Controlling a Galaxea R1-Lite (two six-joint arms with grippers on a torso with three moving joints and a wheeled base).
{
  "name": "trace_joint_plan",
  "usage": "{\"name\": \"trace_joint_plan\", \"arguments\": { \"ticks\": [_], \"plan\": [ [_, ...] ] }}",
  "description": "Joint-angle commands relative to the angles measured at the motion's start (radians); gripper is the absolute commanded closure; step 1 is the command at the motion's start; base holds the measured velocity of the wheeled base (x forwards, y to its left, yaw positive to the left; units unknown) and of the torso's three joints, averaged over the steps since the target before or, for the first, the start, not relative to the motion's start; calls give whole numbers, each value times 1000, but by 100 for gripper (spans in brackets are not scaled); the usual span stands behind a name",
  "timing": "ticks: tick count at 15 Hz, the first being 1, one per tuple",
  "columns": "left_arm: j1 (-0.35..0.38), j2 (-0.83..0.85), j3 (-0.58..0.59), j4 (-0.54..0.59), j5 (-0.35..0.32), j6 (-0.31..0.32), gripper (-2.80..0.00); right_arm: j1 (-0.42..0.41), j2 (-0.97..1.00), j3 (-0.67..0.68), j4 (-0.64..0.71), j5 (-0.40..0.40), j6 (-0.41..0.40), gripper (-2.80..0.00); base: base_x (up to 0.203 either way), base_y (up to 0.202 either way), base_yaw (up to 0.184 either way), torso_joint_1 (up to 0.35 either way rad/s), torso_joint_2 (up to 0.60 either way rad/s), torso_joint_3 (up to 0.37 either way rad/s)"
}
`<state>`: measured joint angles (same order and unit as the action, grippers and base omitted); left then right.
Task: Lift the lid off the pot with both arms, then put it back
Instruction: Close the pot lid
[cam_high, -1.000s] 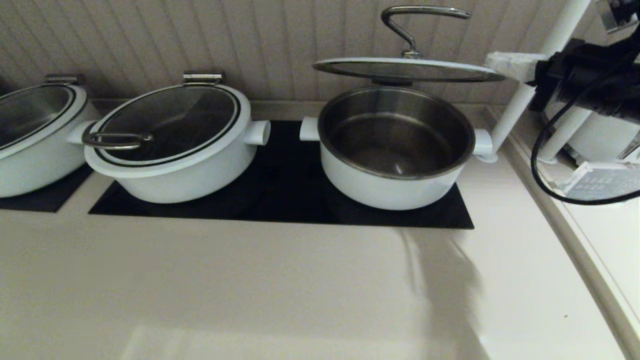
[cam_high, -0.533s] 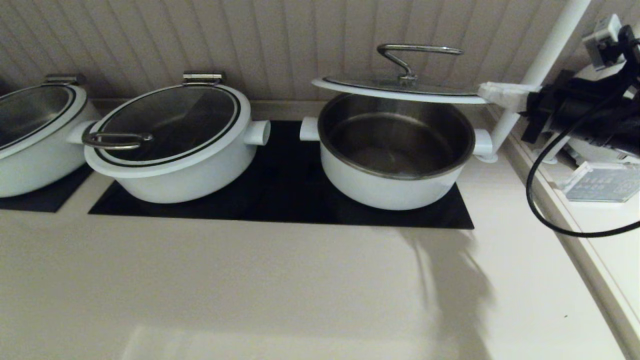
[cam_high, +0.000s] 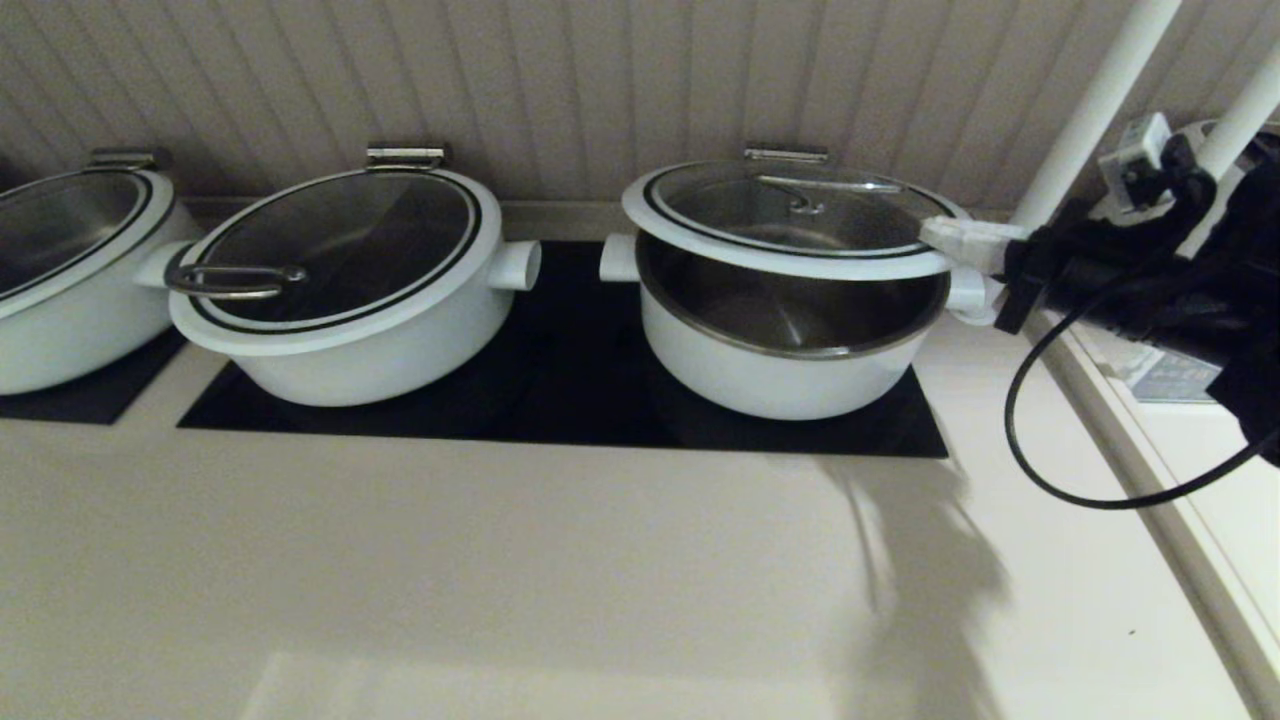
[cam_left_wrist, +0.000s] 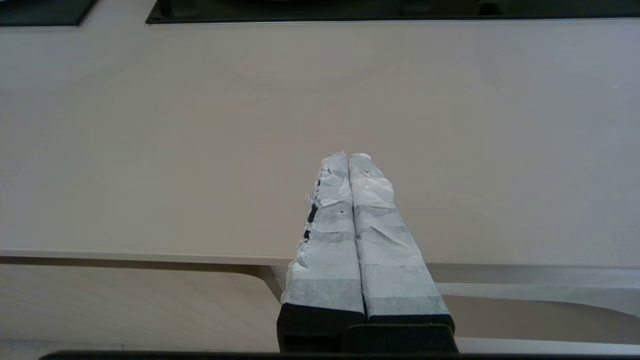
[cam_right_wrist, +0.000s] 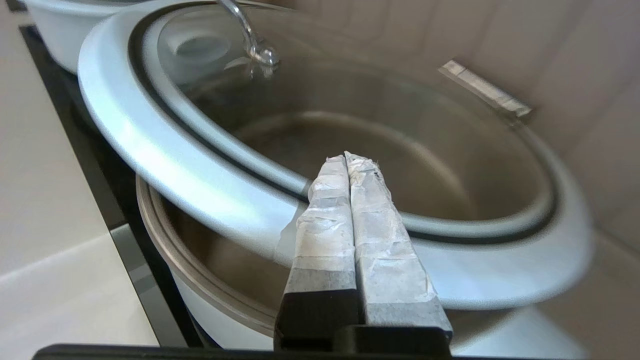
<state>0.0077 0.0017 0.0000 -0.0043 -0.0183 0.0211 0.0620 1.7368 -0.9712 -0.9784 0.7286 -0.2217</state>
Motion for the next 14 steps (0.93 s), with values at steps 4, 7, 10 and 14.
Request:
{"name": "trace_joint_plan", "arguments": {
  "ticks": [4,7,10,14],
  "plan": [
    [0,0,0,0,0,0,0,30,90,118,-108,2,1,0,0,0,0,0,0,0],
    [0,0,0,0,0,0,0,30,116,127,-109,2,1,0,0,0,0,0,0,0],
    [0,0,0,0,0,2,0,30,127,127,-114,2,1,0,0,0,0,0,0,0],
    [0,0,0,0,0,0,0,29,115,119,-115,-4,2,0,0,0,0,0,0,0]
  ]
}}
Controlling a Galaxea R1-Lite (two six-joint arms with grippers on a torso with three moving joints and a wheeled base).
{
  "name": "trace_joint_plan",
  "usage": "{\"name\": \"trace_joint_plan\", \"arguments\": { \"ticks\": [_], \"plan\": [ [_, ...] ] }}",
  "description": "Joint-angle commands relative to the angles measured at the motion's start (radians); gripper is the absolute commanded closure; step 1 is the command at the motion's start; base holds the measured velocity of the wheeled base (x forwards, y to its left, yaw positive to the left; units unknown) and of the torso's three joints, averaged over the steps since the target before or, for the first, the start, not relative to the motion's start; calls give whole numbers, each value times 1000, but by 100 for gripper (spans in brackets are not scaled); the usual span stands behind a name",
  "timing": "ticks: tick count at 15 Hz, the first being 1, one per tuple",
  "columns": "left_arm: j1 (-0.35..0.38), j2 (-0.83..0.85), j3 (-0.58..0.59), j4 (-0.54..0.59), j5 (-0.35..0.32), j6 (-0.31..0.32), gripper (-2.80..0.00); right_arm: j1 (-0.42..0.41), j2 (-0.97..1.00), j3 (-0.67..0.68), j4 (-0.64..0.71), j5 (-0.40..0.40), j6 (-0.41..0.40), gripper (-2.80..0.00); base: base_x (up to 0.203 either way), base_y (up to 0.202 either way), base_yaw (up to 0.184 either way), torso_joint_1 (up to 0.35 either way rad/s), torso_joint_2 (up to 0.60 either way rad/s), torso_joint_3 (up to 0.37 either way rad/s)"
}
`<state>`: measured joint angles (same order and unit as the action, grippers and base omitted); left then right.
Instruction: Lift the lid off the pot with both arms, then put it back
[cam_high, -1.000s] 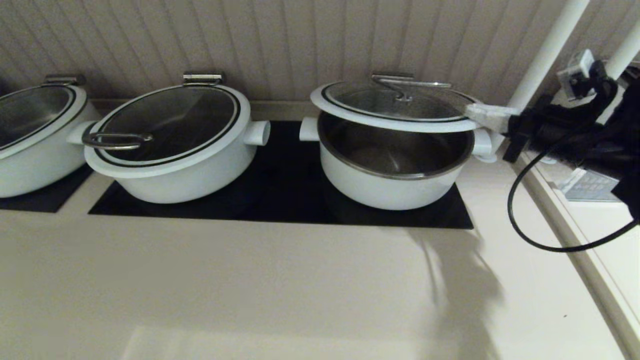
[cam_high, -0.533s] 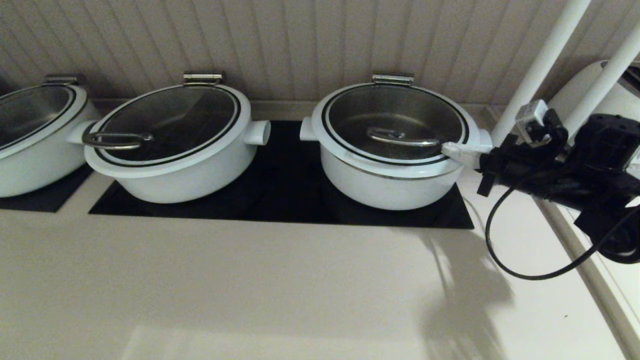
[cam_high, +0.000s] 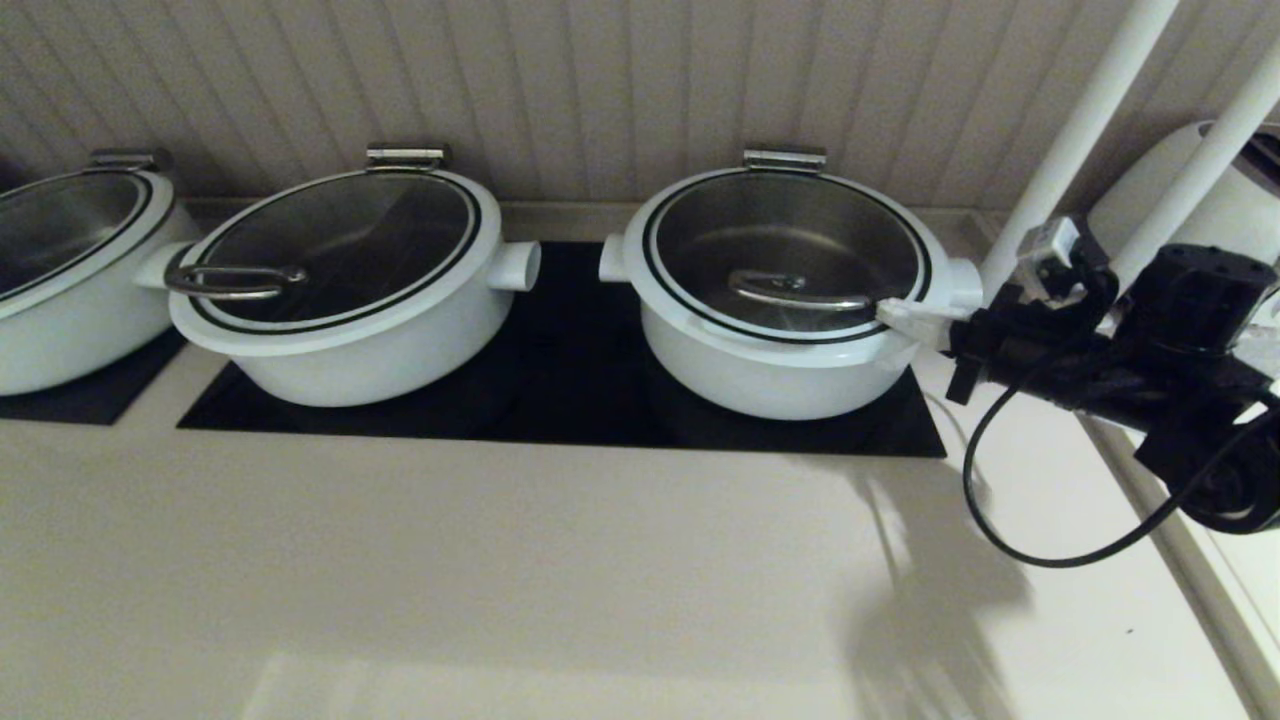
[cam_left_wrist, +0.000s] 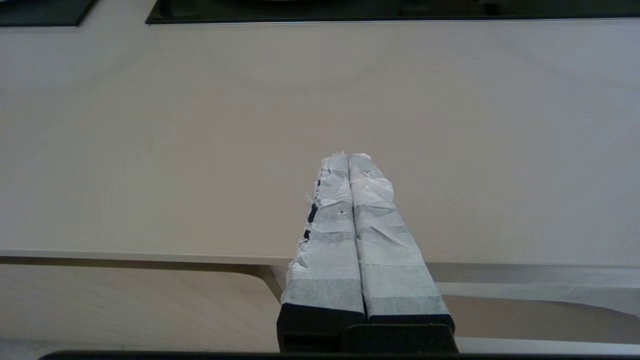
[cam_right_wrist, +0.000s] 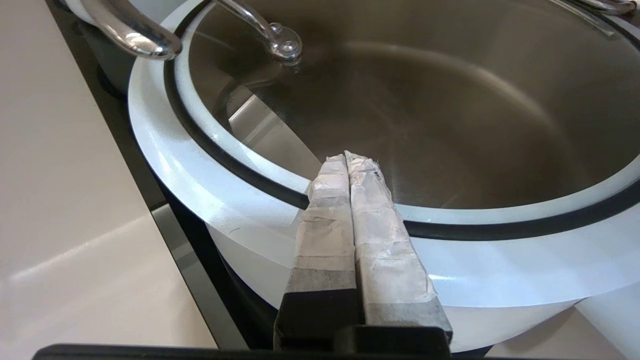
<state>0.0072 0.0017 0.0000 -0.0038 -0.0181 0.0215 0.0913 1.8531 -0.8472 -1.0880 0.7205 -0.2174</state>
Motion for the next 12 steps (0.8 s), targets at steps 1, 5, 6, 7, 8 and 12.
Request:
{"name": "trace_joint_plan", "arguments": {
  "ticks": [1,5,6,7,8,12],
  "plan": [
    [0,0,0,-1,0,0,0,-4,-12,-25,-7,-14,4,0,0,0,0,0,0,0],
    [0,0,0,-1,0,1,0,-12,-113,-50,-81,-120,131,0,0,0,0,0,0,0],
    [2,0,0,-1,0,0,0,-12,-144,-46,-95,-165,146,0,0,0,0,0,0,0],
    [0,0,0,-1,0,0,0,-12,-174,-41,-101,-207,152,0,0,0,0,0,0,0],
    [0,0,0,-1,0,0,0,-12,-210,-33,-103,-231,153,0,0,0,0,0,0,0],
    [1,0,0,-1,0,0,0,-12,-351,44,-94,-248,155,0,0,0,0,0,0,0]
  ]
}}
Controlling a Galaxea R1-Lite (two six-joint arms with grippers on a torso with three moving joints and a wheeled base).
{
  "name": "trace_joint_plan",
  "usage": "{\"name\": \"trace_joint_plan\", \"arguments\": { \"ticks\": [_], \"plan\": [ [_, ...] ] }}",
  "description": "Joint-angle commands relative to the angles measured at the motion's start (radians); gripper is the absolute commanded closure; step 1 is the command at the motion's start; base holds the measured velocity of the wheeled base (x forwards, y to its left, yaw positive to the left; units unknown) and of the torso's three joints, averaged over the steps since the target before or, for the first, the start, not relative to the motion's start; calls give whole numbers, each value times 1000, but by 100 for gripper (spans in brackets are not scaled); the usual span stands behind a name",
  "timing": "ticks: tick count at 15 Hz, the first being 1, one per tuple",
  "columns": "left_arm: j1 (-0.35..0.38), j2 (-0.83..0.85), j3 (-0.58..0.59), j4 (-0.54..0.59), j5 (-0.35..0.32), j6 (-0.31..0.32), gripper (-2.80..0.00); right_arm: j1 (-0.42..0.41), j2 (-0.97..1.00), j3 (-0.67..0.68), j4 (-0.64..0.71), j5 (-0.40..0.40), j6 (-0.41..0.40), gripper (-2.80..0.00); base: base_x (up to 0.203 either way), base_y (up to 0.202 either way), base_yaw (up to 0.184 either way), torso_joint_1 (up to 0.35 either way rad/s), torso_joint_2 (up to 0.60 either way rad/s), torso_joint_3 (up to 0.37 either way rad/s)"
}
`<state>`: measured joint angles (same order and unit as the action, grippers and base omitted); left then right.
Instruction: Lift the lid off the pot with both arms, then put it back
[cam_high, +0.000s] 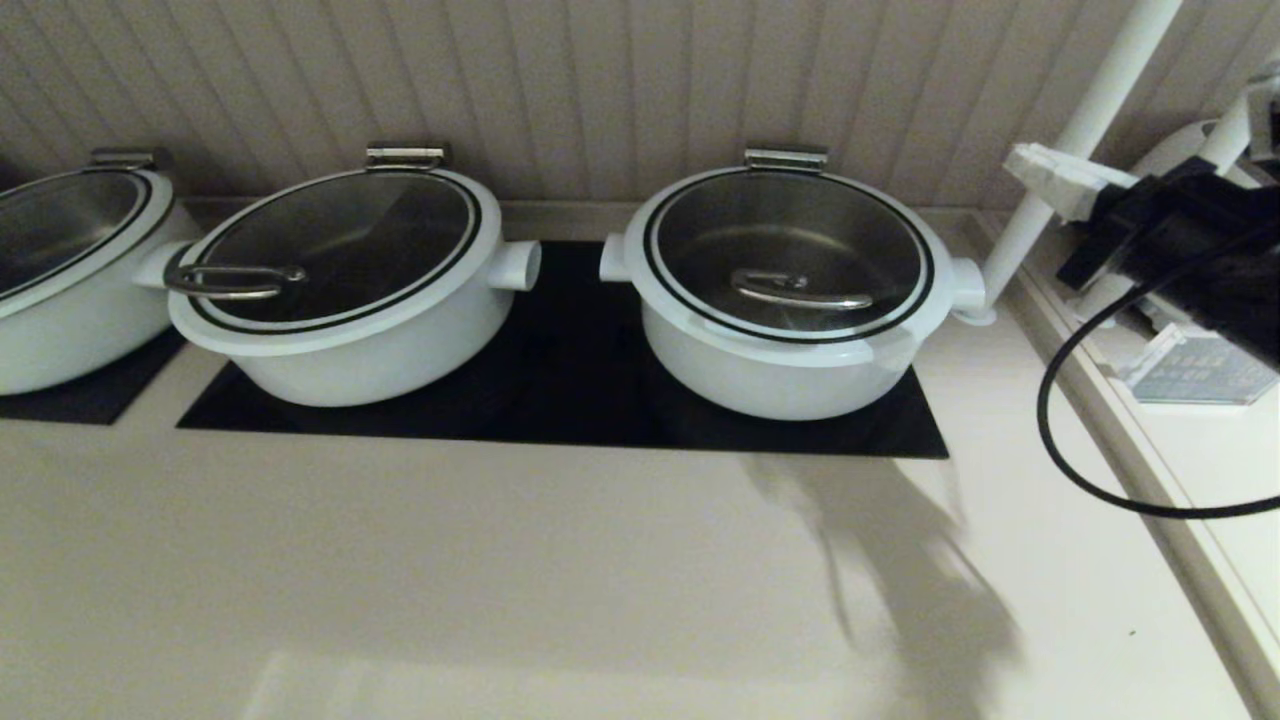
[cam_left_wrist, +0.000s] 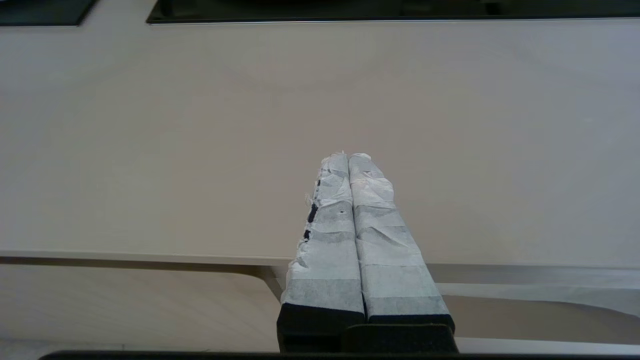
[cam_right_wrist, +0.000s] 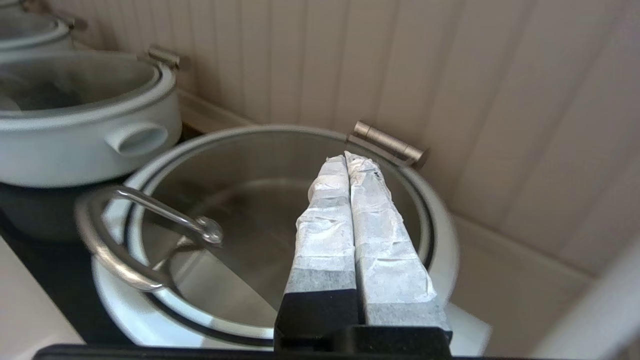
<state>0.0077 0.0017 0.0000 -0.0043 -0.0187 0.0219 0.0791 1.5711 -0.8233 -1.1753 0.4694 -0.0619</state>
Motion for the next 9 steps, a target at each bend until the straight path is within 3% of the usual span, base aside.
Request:
{"name": "trace_joint_plan", "arguments": {
  "ticks": [1,4,9],
  "plan": [
    [0,0,0,0,0,0,0,1,-105,54,-5,0,-1,0,0,0,0,0,0,0],
    [1,0,0,0,0,0,0,-4,-227,151,46,-33,-3,0,0,0,0,0,0,0],
    [0,0,0,0,0,0,0,-13,-472,320,265,-292,-8,0,0,0,0,0,0,0]
  ]
}}
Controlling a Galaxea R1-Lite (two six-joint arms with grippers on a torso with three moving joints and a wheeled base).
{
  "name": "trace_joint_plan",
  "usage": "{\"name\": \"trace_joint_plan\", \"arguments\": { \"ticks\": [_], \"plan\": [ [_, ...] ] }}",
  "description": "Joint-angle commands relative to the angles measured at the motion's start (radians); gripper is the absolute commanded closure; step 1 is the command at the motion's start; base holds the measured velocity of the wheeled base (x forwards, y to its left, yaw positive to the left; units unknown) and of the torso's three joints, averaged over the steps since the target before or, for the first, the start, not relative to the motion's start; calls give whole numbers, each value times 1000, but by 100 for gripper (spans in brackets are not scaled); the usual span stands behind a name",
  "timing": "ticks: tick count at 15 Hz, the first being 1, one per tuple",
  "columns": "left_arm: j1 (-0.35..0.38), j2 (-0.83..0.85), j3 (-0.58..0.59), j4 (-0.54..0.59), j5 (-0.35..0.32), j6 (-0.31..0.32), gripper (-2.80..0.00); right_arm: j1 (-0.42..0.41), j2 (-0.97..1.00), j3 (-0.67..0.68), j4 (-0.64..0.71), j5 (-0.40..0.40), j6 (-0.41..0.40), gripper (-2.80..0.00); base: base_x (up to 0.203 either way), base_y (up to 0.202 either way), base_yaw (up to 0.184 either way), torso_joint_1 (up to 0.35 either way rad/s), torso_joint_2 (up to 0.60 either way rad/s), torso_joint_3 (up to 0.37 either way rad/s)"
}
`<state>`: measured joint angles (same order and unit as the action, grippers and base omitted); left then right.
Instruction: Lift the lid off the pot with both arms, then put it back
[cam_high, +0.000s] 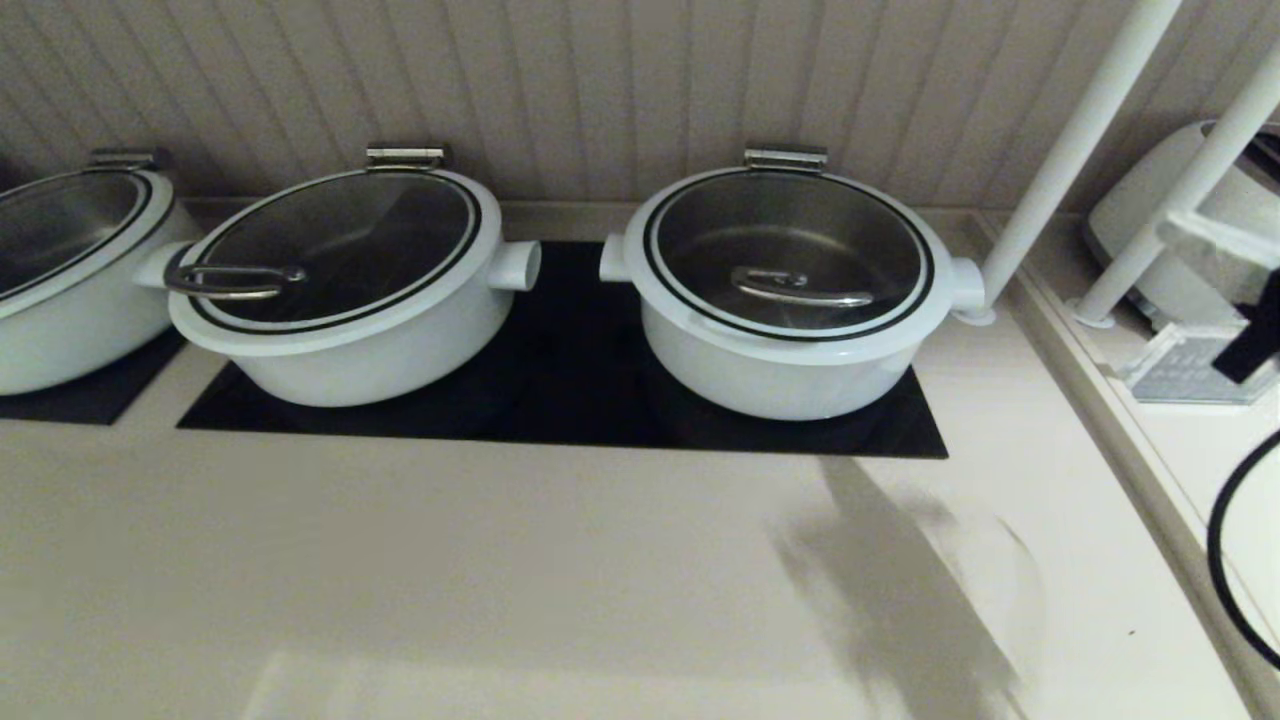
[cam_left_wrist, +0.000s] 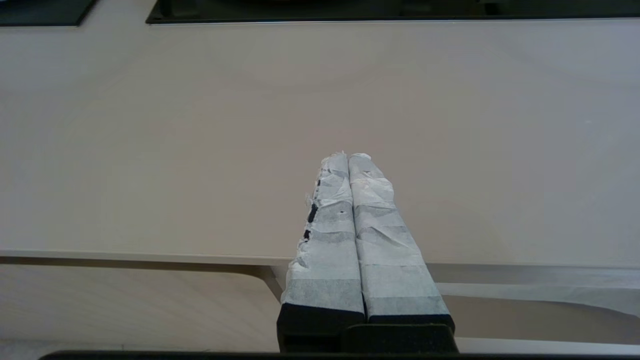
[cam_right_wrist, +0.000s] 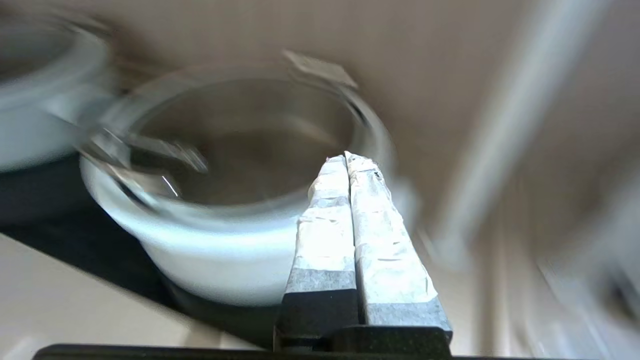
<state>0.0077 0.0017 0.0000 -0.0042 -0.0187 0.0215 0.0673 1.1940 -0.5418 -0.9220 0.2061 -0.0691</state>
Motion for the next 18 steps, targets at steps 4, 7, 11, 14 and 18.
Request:
{"name": "trace_joint_plan", "arguments": {
  "ticks": [4,7,11,14,18],
  "plan": [
    [1,0,0,0,0,1,0,0,-318,268,144,-167,-10,0,0,0,0,0,0,0],
    [0,0,0,0,0,0,0,1,-469,435,231,-202,-25,0,0,0,0,0,0,0],
    [0,0,0,0,0,0,0,-36,-720,528,521,-207,-7,0,0,0,0,0,0,0],
    [0,0,0,0,0,0,0,-93,-926,538,858,-205,0,0,0,0,0,0,0,0],
    [0,0,0,0,0,0,0,-81,-1075,541,927,-204,35,0,0,0,0,0,0,0]
  ]
}}
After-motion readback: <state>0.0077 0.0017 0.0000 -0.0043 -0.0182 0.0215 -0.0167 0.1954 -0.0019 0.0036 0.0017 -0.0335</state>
